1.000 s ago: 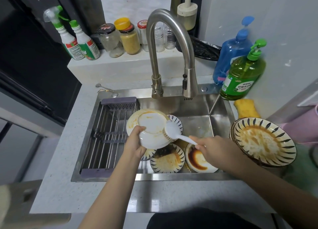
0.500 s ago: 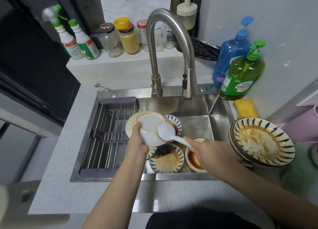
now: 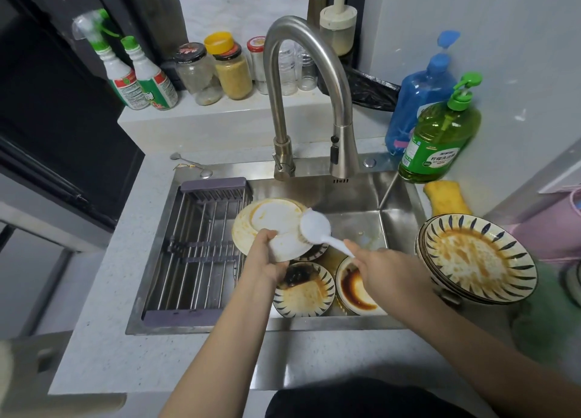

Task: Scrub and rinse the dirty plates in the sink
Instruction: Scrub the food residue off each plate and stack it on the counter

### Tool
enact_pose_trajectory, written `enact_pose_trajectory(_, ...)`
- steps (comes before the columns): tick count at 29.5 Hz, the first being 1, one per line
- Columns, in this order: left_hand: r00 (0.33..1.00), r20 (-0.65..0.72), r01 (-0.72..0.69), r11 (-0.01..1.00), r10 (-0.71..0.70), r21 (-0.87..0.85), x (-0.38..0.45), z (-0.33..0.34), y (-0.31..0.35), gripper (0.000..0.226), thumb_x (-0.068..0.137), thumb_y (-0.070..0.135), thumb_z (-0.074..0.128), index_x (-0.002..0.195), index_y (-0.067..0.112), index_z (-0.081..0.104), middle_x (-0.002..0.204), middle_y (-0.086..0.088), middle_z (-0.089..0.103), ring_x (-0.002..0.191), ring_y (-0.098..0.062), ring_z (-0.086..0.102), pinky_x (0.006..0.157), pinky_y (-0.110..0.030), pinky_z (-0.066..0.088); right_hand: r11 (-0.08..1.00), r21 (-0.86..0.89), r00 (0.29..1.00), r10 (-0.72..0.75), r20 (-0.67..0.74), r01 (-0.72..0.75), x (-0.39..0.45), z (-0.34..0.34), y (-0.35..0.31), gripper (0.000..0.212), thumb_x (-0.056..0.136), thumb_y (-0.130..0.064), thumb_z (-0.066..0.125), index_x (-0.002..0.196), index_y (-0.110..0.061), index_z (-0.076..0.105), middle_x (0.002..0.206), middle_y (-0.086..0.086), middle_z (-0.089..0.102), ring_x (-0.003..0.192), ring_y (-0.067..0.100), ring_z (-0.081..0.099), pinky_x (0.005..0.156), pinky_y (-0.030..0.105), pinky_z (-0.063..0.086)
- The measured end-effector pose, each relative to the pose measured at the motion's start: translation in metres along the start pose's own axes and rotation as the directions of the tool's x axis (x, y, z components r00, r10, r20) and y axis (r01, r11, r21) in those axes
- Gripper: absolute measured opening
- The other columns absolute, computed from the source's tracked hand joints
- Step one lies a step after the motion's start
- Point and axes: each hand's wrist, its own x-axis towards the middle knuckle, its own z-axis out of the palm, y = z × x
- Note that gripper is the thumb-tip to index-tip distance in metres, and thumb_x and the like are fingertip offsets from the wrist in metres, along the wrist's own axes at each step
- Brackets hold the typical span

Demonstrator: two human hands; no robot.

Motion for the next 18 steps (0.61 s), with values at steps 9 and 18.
enact_pose_trajectory(9, 1.0, 0.008, 0.028, 0.987, -0.027, -0.157, -0.004, 0.015, -0.004, 0.006, 0.084, 0.007, 0.06, 0.089, 0.007, 0.058, 0.088, -0.011, 0.066, 0.078, -0.029, 0.063, 0.074, -0.042, 0.059, 0.999, -0.026, 0.999, 0.018, -0.031, -0.019, 0.004, -0.004, -0.008, 0.054, 0.101, -0.022, 0.036, 0.148, -0.038, 0.015, 0.064, -0.006, 0.038, 0.048, 0.009, 0.036, 0.042, 0.024, 0.028)
enact_pose_trajectory(18, 0.998, 0.05, 0.05, 0.969, -0.039, -0.242, -0.003, 0.019, -0.004, 0.008, 0.086, 0.006, 0.058, 0.094, 0.005, 0.06, 0.092, -0.015, 0.067, 0.082, -0.032, 0.064, 0.084, -0.043, 0.055, 0.996, -0.025, 0.996, 0.088, -0.007, -0.088, 0.01, -0.014, -0.005, 0.051, 0.102, -0.021, 0.034, 0.148, -0.038, 0.018, 0.064, -0.006, 0.038, 0.047, 0.009, 0.036, 0.04, 0.025, 0.025)
